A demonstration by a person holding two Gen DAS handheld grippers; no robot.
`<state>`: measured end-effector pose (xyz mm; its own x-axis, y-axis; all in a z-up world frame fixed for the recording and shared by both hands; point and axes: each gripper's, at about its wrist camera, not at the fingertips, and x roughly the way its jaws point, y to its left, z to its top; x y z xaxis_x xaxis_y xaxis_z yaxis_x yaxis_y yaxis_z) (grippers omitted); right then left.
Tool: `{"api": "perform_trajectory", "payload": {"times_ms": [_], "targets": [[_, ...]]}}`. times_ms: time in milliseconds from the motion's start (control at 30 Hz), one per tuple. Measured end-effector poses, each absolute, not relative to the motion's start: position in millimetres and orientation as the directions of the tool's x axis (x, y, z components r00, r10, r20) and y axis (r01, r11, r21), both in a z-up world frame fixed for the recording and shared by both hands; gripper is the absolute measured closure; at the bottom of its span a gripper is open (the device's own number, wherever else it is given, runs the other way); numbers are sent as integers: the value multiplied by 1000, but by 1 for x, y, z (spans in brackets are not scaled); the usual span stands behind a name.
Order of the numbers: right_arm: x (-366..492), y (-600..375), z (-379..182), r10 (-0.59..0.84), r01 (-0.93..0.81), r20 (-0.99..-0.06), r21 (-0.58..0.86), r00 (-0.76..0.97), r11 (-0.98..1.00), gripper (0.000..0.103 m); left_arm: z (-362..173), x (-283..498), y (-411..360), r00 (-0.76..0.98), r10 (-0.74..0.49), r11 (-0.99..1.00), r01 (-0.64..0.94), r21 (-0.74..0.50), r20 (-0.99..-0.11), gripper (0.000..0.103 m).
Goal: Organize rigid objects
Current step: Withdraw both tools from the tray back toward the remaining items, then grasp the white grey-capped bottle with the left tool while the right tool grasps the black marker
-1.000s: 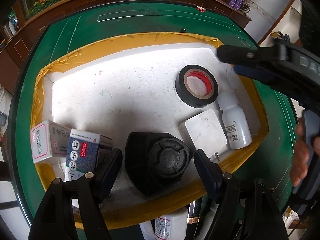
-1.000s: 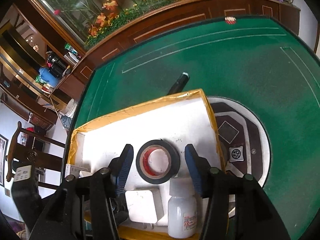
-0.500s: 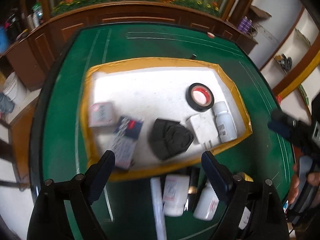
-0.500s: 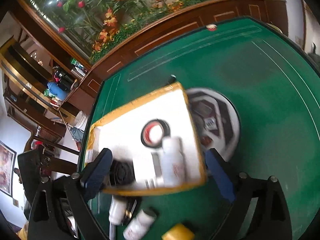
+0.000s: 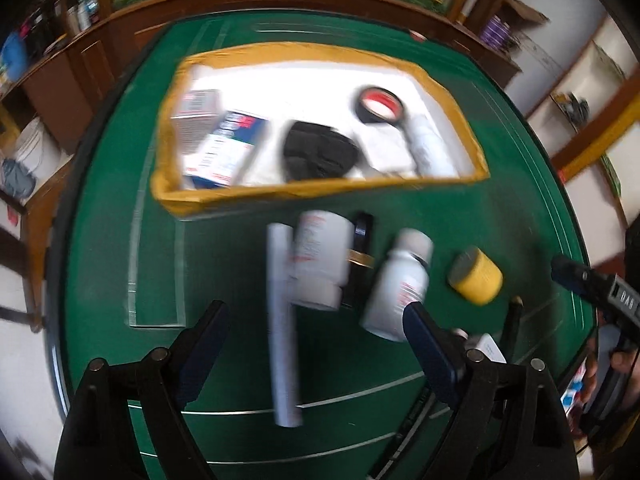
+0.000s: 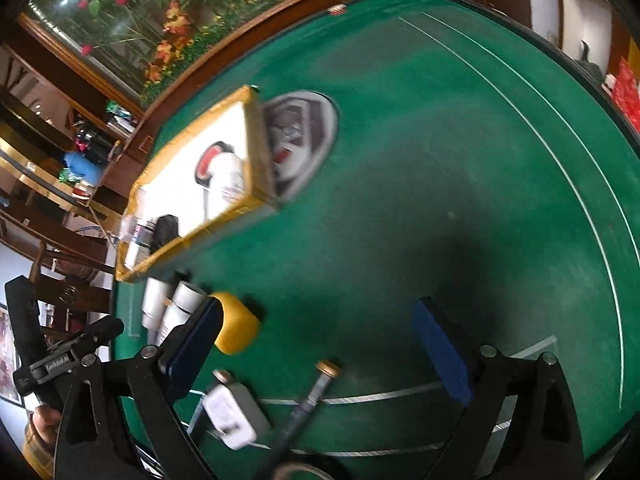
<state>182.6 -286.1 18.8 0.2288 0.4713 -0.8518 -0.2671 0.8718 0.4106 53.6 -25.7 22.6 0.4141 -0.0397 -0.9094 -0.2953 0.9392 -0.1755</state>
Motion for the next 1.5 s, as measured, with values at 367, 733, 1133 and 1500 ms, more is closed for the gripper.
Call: {"api": "perform_trajectory", "payload": {"times_ms": [367, 733, 1133, 1500], "targets": [[166, -302, 28, 486, -299, -842, 414, 232, 860, 8, 11, 81, -76, 379, -37, 976, -184, -114, -925, 12], [144, -287, 13, 462, -349, -885, 416, 58, 840, 54, -4, 108, -93, 334, 13, 991, -129, -32, -943, 65], [138, -251, -5, 377, -432, -926, 326, 35, 841, 81, -5, 64, -69, 324, -72, 981, -146, -125, -943, 65], [169, -258, 7, 366, -426, -922, 283, 127, 859, 62, -13, 55, -59, 294, -90, 976, -164, -143, -951, 65]]}}
